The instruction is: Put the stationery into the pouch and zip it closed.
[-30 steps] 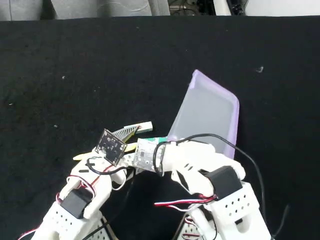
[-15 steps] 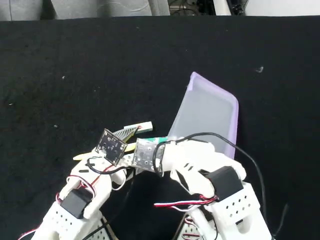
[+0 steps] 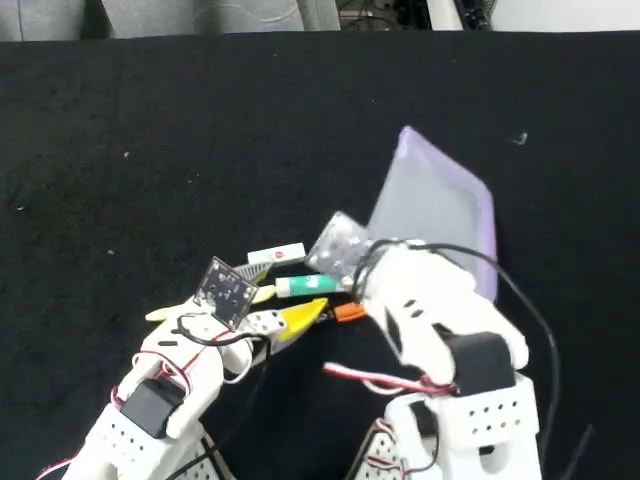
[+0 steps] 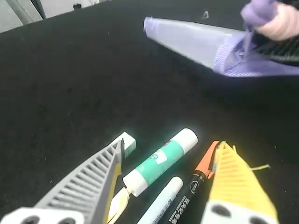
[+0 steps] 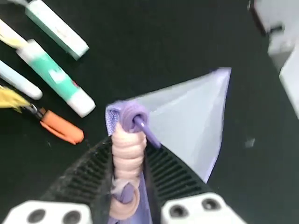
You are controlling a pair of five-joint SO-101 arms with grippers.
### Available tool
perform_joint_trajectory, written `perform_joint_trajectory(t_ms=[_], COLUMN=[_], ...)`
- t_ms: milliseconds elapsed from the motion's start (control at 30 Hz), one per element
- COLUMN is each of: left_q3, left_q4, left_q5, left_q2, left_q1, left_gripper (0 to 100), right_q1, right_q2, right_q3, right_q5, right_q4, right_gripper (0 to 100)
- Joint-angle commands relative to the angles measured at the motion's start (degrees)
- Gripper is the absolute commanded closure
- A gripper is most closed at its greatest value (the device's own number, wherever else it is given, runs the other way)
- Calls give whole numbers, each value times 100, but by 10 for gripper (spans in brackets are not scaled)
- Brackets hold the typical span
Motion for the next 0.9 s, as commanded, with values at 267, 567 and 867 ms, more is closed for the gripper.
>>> perform_joint_trajectory(t_ms=[267,567,867], left_q3=[136,136,136], left_q4=[26,44,211], left_q5=[26,26,26], left_q2=[-18,-9,-26], left_q1=[-13,-4,-4], left_gripper=[686,688,686], right_q1=[1802,1881,1820], right_q2=[-4,-66,-66], right_q3=[1130,2527,2598], right_q5=[923,1134,1916], right_q4=[-114,-668,-88], right_gripper=[884,745,747])
